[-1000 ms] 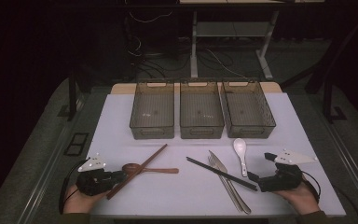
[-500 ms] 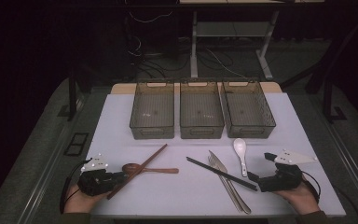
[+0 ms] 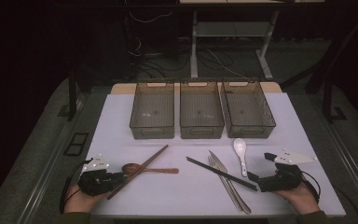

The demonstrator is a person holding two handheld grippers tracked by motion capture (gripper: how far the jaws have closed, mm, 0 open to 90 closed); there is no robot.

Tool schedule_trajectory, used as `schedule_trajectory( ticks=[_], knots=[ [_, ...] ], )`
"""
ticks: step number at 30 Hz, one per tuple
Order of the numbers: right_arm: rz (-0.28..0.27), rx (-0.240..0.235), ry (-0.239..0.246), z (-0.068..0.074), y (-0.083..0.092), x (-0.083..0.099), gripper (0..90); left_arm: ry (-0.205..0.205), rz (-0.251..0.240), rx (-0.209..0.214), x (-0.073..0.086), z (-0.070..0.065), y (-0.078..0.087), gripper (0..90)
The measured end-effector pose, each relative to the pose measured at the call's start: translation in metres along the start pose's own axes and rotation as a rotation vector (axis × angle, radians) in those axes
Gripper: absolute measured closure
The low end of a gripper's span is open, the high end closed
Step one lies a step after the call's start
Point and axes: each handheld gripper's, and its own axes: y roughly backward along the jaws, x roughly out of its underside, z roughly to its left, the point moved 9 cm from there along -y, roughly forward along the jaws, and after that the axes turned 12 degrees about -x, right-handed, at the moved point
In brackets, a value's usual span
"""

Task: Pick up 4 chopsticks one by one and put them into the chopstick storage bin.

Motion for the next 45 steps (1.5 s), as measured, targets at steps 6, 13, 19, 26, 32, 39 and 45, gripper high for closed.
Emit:
schedule_trajectory(
  ticks=[6, 13, 19, 26, 32, 39, 45],
  knots=[
    [0.000, 0.000, -0.002, -0.0001, 0.0001, 0.0000, 0.5, -0.002, 0.006, 0.006, 0.0009, -0.0008, -0.0018, 75.6],
    [0.000, 0.001, 0.000, -0.0001, 0.0001, -0.0001, 0.5, -0.003, 0.019, 0.013, 0.0024, -0.0016, -0.0038, 75.6],
    [-0.001, 0.003, -0.002, -0.0002, 0.0006, -0.0002, 0.5, 0.002, 0.022, 0.013, 0.0027, -0.0020, -0.0045, 75.6],
    [-0.001, 0.002, -0.003, -0.0005, 0.0007, -0.0003, 0.5, 0.004, 0.021, 0.014, 0.0025, -0.0018, -0.0049, 75.7],
    [-0.003, 0.002, -0.002, -0.0003, 0.0006, -0.0005, 0.5, 0.004, 0.023, 0.012, 0.0026, -0.0017, -0.0049, 76.0],
    [-0.003, 0.003, -0.005, -0.0003, 0.0007, -0.0005, 0.6, 0.009, 0.023, 0.013, 0.0023, -0.0020, -0.0052, 77.9],
    [-0.003, 0.004, -0.006, -0.0004, 0.0008, -0.0005, 0.6, 0.002, 0.029, 0.015, 0.0029, -0.0019, -0.0048, 79.3]
  ],
)
